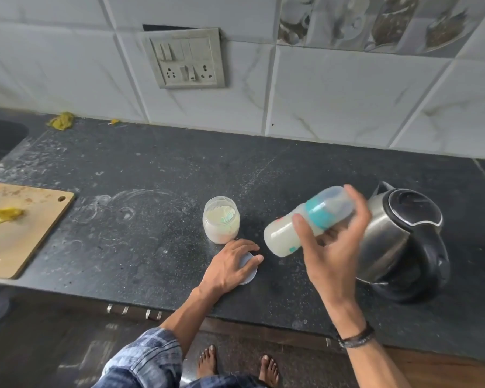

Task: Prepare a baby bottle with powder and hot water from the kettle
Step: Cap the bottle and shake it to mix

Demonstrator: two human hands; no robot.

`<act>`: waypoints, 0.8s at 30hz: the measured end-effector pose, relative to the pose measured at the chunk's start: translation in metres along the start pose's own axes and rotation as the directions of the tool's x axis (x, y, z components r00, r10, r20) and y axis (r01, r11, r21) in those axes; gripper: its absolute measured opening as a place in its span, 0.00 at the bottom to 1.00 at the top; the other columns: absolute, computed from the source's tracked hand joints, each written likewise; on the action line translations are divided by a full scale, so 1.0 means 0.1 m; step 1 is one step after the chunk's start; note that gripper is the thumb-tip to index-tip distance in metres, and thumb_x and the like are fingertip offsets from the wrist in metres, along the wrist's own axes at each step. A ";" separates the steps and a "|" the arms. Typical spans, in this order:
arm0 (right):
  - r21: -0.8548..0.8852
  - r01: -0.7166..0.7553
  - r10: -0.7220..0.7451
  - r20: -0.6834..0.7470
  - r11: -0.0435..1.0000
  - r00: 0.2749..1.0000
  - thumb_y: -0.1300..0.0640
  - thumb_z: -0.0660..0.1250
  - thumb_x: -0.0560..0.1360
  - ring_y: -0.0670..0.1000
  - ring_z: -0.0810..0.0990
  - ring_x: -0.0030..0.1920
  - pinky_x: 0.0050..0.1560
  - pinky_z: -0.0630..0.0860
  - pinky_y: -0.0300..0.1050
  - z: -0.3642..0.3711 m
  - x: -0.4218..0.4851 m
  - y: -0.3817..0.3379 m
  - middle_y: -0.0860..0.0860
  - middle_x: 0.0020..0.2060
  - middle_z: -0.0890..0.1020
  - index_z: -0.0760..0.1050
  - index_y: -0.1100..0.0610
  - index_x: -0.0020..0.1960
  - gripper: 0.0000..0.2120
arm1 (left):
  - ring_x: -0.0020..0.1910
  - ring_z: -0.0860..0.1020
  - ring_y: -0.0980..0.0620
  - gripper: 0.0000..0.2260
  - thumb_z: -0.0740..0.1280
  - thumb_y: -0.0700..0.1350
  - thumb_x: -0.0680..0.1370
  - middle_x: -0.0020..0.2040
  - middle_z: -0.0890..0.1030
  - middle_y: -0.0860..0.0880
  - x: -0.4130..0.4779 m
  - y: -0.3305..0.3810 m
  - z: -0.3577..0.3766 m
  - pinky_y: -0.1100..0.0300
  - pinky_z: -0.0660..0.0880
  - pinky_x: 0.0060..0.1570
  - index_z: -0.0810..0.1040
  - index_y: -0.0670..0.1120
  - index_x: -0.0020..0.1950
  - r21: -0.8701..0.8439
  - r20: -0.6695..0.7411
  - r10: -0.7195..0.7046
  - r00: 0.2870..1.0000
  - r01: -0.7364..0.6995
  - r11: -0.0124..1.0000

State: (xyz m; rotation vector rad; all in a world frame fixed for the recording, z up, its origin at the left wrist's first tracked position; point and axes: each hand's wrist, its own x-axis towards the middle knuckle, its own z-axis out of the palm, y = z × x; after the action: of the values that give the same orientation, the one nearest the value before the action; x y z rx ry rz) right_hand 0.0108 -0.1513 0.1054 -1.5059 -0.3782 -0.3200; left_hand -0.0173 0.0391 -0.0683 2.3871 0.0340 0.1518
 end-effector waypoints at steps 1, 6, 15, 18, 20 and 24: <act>0.037 0.064 -0.062 -0.064 0.997 0.996 0.54 0.77 0.77 0.48 0.84 0.58 0.53 0.84 0.45 -0.01 0.02 -0.03 0.40 0.65 0.77 0.59 0.46 0.76 0.36 | 0.62 0.72 0.63 0.22 0.59 0.66 0.81 0.63 0.78 0.60 0.00 0.00 0.00 0.64 0.70 0.62 0.81 0.53 0.62 -0.002 -0.004 -0.003 1.000 0.003 1.000; -0.006 0.247 -0.242 -0.227 0.969 0.943 0.65 0.74 0.78 0.45 0.79 0.66 0.57 0.82 0.40 -0.04 0.05 0.03 0.50 0.73 0.71 0.53 0.62 0.78 0.38 | 0.63 0.72 0.62 0.22 0.60 0.65 0.81 0.63 0.78 0.59 -0.01 0.02 -0.01 0.65 0.68 0.63 0.81 0.52 0.63 -0.014 -0.013 -0.014 1.000 0.014 1.000; -0.025 0.393 -0.381 -0.305 0.919 0.872 0.59 0.73 0.80 0.50 0.75 0.68 0.58 0.81 0.43 0.01 0.01 -0.01 0.50 0.72 0.67 0.50 0.64 0.77 0.38 | 0.63 0.73 0.61 0.20 0.62 0.63 0.81 0.63 0.79 0.59 -0.02 0.06 -0.04 0.63 0.70 0.63 0.81 0.51 0.62 -0.038 -0.011 -0.029 1.000 0.029 0.999; 0.076 0.091 -0.084 -0.091 0.993 0.992 0.62 0.74 0.76 0.44 0.82 0.60 0.55 0.82 0.39 0.08 0.00 -0.01 0.43 0.66 0.76 0.57 0.61 0.77 0.36 | 0.61 0.72 0.62 0.21 0.60 0.64 0.81 0.62 0.78 0.60 -0.03 0.06 -0.05 0.62 0.71 0.61 0.81 0.52 0.62 -0.042 0.000 -0.029 1.000 0.029 0.999; 0.119 0.015 -0.008 -0.054 0.993 0.998 0.64 0.75 0.75 0.43 0.84 0.57 0.53 0.82 0.37 0.08 -0.01 -0.01 0.37 0.62 0.80 0.58 0.58 0.77 0.37 | 0.61 0.72 0.62 0.21 0.60 0.64 0.81 0.62 0.78 0.60 -0.02 0.08 -0.05 0.61 0.71 0.61 0.81 0.52 0.62 -0.037 0.017 -0.030 0.999 0.031 0.999; 0.022 0.323 -0.303 -0.290 0.946 0.908 0.66 0.72 0.80 0.47 0.78 0.66 0.60 0.80 0.40 -0.05 0.10 -0.03 0.45 0.73 0.70 0.51 0.63 0.77 0.36 | 0.64 0.73 0.61 0.23 0.59 0.66 0.80 0.64 0.79 0.59 -0.02 0.08 -0.05 0.62 0.70 0.64 0.81 0.52 0.63 -0.036 0.005 -0.043 0.999 0.043 0.998</act>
State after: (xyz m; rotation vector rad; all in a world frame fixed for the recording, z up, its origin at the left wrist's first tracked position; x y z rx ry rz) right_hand 0.0188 -0.1562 0.1127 -1.3050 -0.3974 -0.7624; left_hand -0.0205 0.0360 -0.0594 2.3490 0.0804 0.1264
